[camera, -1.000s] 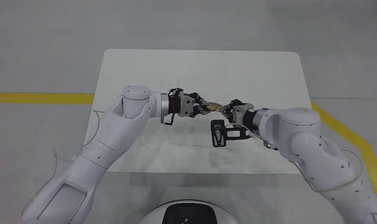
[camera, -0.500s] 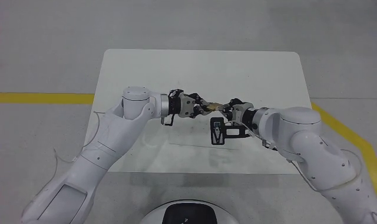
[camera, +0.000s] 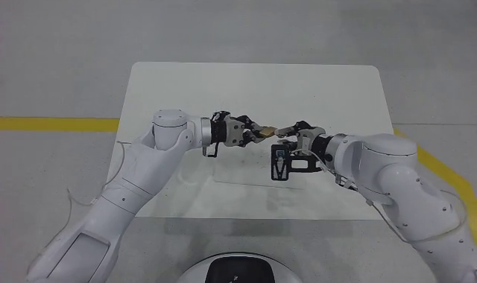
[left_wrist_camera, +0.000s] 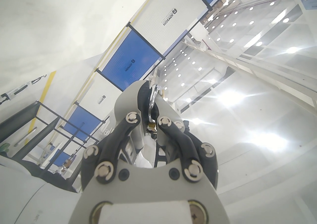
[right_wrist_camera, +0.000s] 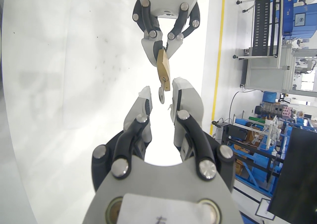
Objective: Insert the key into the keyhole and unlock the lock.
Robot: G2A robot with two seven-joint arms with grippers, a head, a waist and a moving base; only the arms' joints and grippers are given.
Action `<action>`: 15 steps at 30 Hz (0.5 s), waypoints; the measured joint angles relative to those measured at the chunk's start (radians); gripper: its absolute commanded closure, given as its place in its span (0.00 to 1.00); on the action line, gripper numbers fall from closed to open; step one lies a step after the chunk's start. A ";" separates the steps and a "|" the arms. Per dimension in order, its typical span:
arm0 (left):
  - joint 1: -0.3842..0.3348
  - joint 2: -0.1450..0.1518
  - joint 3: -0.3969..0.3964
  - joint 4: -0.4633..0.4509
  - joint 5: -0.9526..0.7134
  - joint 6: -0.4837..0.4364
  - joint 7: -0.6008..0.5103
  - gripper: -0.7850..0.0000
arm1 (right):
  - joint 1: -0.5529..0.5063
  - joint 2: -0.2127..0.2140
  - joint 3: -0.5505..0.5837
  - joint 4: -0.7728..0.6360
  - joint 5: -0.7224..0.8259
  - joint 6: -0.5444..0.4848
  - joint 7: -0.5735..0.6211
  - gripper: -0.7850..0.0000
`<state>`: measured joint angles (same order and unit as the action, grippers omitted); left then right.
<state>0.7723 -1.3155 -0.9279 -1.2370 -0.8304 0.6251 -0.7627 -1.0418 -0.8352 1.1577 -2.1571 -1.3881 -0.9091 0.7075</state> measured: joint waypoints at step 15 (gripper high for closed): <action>0.020 -0.030 -0.028 0.134 -0.116 -0.319 -0.032 1.00 | -0.087 0.013 0.182 0.032 0.135 0.063 -0.222 0.00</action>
<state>0.7923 -1.3454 -0.9554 -1.1032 -0.9469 0.3062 -0.7946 -1.1285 -0.8218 1.3400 -2.1246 -1.2531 -0.8462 0.4856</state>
